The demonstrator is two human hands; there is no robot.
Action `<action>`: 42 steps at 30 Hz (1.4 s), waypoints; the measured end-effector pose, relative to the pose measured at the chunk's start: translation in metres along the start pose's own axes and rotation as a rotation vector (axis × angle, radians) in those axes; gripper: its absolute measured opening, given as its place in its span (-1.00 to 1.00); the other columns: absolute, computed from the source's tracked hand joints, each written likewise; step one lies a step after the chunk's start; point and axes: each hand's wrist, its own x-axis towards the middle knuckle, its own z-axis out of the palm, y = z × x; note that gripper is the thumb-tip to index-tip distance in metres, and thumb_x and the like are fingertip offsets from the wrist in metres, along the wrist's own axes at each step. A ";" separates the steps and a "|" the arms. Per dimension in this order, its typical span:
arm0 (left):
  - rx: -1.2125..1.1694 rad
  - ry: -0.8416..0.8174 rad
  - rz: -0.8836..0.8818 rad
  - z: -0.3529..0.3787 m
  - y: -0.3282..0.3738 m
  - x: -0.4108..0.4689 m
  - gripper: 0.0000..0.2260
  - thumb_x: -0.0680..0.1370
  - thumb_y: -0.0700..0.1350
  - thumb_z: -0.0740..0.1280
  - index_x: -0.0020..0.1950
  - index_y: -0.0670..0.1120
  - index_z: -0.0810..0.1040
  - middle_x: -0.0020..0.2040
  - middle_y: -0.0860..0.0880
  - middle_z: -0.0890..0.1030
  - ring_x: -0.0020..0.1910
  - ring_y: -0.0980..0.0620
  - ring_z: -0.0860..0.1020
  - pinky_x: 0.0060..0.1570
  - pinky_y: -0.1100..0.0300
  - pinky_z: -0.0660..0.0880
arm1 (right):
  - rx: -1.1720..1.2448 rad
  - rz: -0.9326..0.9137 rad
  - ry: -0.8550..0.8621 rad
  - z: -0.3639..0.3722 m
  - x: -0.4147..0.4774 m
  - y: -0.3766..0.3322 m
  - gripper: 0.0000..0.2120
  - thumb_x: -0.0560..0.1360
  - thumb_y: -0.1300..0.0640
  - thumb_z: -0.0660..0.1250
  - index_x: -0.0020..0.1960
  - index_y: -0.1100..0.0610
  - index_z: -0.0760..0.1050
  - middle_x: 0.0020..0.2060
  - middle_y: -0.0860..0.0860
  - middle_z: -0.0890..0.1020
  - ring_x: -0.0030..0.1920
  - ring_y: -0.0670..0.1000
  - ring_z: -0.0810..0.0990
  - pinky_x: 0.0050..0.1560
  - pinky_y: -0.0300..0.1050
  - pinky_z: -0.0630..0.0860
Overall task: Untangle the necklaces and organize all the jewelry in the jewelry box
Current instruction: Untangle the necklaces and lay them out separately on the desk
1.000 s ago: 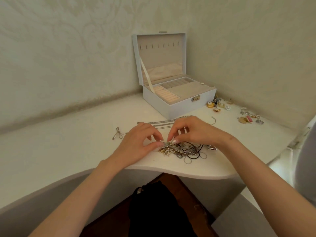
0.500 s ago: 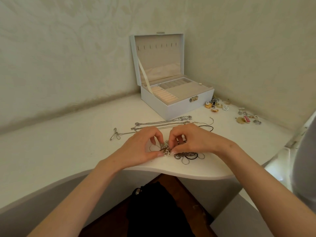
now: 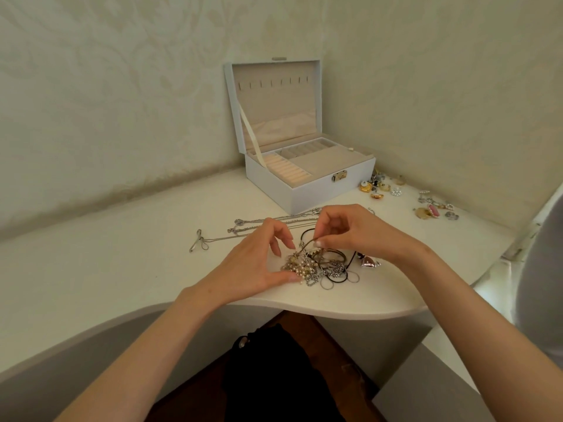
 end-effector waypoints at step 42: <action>-0.289 0.055 0.079 -0.005 0.011 0.000 -0.90 0.60 -0.17 0.22 -0.09 -0.10 0.50 -0.28 0.02 0.67 -0.25 0.11 0.59 -0.08 0.16 0.46 | 0.201 -0.134 0.035 0.013 0.004 -0.018 -0.91 0.49 0.36 0.33 -0.09 0.23 0.44 -0.28 0.12 0.60 -0.36 0.03 0.60 -0.34 -0.19 0.50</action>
